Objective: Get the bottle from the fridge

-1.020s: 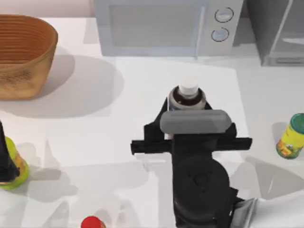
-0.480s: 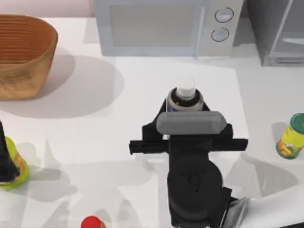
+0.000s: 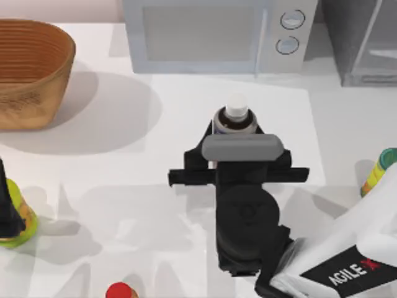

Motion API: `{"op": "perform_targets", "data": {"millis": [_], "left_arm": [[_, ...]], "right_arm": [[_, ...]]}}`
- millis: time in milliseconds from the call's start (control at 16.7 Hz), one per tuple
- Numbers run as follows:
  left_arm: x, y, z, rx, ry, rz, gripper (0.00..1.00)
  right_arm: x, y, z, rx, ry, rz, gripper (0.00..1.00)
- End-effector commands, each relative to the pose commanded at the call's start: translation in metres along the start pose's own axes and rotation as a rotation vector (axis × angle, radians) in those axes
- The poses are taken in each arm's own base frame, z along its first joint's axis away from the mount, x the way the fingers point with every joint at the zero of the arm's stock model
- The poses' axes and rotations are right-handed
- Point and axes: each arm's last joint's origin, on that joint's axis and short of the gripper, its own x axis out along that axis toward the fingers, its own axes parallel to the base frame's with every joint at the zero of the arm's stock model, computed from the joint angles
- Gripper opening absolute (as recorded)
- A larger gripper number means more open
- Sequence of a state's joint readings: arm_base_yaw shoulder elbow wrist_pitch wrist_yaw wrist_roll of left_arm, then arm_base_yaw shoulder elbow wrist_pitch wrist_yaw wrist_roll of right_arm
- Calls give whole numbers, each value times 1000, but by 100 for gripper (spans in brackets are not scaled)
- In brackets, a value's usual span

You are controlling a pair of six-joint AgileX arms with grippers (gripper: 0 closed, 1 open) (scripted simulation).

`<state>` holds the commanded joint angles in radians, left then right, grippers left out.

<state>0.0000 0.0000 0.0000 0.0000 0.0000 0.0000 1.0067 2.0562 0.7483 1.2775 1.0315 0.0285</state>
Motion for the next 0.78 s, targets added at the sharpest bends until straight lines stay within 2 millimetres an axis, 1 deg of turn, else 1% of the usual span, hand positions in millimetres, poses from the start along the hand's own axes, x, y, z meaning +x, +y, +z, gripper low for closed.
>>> {"op": "perform_targets", "data": {"millis": [180, 780], "left_arm": [[0, 0, 0, 0, 0, 0, 100], [0, 0, 0, 0, 0, 0, 100]], "right_arm": [[0, 0, 0, 0, 0, 0, 0], [0, 0, 0, 0, 0, 0, 75]]}}
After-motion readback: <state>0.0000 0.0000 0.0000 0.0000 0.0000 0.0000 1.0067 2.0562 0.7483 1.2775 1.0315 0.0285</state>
